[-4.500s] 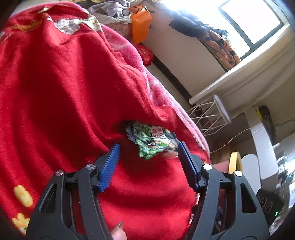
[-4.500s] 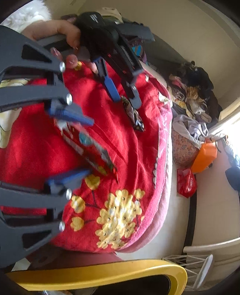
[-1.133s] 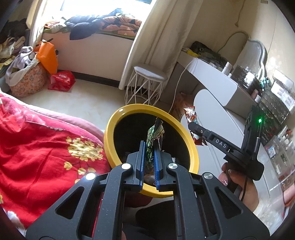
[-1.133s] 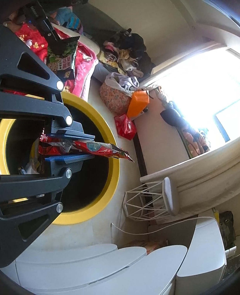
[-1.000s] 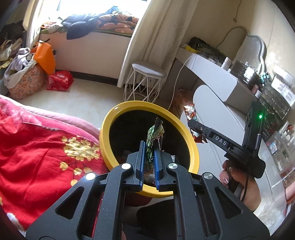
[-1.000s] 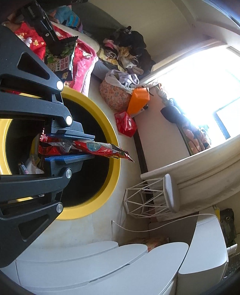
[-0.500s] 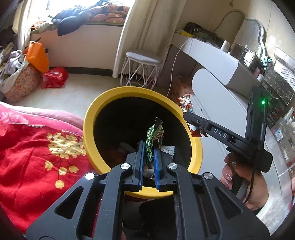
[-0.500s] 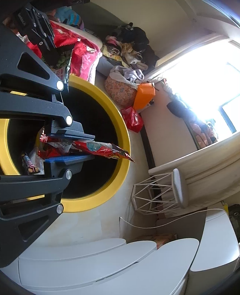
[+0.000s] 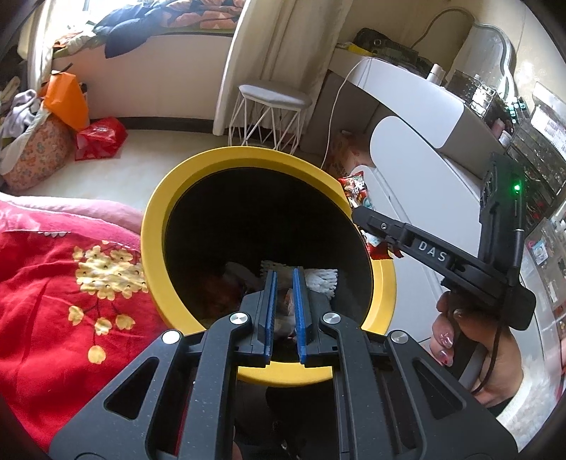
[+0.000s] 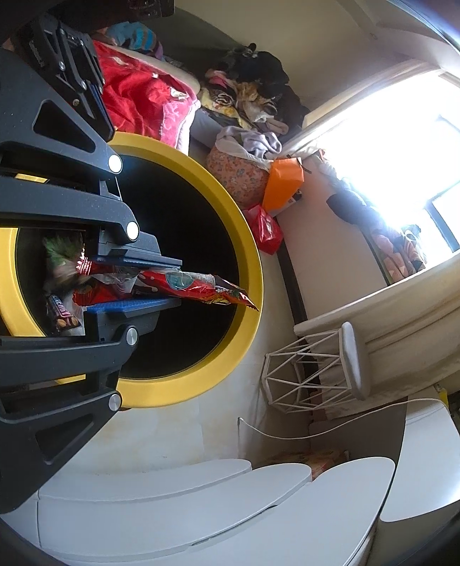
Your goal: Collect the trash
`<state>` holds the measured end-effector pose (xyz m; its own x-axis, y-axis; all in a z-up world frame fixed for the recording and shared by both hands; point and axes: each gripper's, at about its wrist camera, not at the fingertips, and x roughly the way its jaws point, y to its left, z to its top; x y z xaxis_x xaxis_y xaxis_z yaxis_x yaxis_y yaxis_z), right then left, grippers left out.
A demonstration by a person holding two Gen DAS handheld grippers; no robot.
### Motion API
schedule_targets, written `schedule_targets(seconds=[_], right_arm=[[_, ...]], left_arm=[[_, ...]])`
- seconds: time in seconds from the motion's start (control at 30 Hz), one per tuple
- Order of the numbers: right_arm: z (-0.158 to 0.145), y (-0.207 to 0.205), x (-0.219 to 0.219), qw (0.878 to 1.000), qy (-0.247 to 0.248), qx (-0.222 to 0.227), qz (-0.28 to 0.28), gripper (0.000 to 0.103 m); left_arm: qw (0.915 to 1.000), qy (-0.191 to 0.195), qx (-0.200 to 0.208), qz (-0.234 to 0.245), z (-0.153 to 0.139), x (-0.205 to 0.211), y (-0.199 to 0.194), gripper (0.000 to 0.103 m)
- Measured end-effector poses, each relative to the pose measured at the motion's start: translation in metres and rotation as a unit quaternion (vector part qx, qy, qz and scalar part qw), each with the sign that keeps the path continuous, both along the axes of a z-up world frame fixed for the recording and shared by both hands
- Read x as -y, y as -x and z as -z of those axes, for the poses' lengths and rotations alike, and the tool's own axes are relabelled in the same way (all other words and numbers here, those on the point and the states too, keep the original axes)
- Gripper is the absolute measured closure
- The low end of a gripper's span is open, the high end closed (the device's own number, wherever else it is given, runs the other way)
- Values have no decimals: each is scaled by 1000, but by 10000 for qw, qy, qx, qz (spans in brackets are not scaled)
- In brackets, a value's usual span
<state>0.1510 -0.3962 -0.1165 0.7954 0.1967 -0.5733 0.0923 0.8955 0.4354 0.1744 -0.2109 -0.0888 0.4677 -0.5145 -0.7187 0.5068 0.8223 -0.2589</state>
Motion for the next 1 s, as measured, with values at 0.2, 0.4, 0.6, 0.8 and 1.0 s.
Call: schedule_targets(seconds=[0.2,0.4,0.6,0.8,1.0], right_arm=[[-1,1,-1,10000,32,28,-32,80],[-1,3,0,10000,41,56,19,69],[-8,9,2,9997,142,145,108,58],[-17,18,3,9994,163,220,226,44],[-26,27,0,9988,261,321,280,28]], left_arm=[[10000,27,2,-42,-1,3,-2,94],[9999,28,22,-121,-3,-3,0,75],[9997,62,78,-223,-9,-8,1,55],[9993,104,174,-317,-18,-16,3,34],[9985,121,248,-481,-24,-25,6,13]])
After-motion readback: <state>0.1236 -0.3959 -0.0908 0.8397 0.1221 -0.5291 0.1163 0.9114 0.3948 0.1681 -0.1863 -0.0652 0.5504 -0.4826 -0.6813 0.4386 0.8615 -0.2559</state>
